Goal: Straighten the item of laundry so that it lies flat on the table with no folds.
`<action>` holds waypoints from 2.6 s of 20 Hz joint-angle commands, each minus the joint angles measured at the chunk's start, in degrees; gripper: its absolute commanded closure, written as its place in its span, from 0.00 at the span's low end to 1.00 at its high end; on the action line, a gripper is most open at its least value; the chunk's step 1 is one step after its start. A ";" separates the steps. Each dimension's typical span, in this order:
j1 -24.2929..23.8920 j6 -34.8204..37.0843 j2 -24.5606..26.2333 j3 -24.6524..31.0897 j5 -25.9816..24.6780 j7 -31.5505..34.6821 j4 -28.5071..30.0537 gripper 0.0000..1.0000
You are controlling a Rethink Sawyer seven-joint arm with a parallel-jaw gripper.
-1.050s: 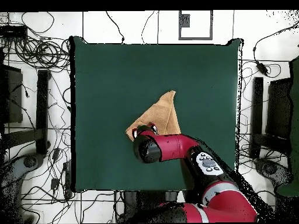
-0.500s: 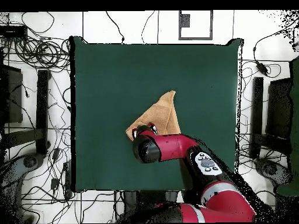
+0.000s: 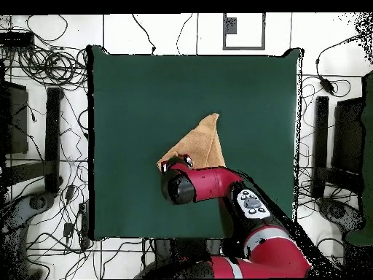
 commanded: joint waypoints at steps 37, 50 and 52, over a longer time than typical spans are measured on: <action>4.64 20.67 -11.95 2.63 13.72 10.92 7.17 1.00; 11.77 23.43 -14.71 -1.43 20.31 15.96 8.97 1.00; 13.87 23.45 -14.87 -3.20 21.25 17.11 8.94 1.00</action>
